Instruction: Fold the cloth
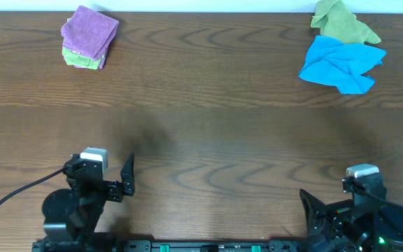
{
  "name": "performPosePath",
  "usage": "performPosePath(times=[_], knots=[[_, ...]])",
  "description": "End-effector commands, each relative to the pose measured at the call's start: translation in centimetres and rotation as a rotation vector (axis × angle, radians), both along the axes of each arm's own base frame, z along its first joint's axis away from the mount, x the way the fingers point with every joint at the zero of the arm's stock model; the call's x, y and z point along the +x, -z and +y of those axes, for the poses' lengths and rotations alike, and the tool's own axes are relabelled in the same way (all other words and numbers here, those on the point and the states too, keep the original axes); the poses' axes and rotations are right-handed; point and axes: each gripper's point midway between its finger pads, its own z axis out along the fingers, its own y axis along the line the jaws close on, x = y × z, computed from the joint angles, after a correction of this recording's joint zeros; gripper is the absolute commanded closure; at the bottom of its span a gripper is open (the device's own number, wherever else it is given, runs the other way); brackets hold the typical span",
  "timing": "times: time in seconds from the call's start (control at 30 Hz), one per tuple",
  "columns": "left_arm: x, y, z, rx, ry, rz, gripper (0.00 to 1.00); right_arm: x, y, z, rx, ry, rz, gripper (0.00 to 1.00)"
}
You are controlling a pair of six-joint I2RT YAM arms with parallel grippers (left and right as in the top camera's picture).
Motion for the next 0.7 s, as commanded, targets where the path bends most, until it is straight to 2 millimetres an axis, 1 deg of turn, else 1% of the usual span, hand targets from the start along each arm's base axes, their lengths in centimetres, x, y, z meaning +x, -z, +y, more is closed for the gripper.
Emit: performPosePath(times=[0.0,0.1,0.33,0.63,0.67], knots=[[0.3,1.8,-0.4,0.009,0.023,-0.006,0.05,-0.1,-0.1,0.0,0.01,0.002,-0.003,0.01],[0.7,3.3,-0.3,0.01,0.019,-0.026,0.05,-0.1,-0.1,0.0,0.01,0.002,-0.003,0.01],[0.9,5.7,0.2,0.02,-0.011,-0.036,0.05,-0.1,-0.1,0.0,0.01,0.002,-0.003,0.01],[1.0,8.6,0.3,0.023,-0.014,-0.003,0.05,-0.1,-0.1,0.0,0.01,0.002,-0.003,0.01],[1.0,8.5,0.5,0.027,-0.022,-0.004,0.05,-0.1,-0.1,0.0,0.01,0.002,-0.003,0.01]])
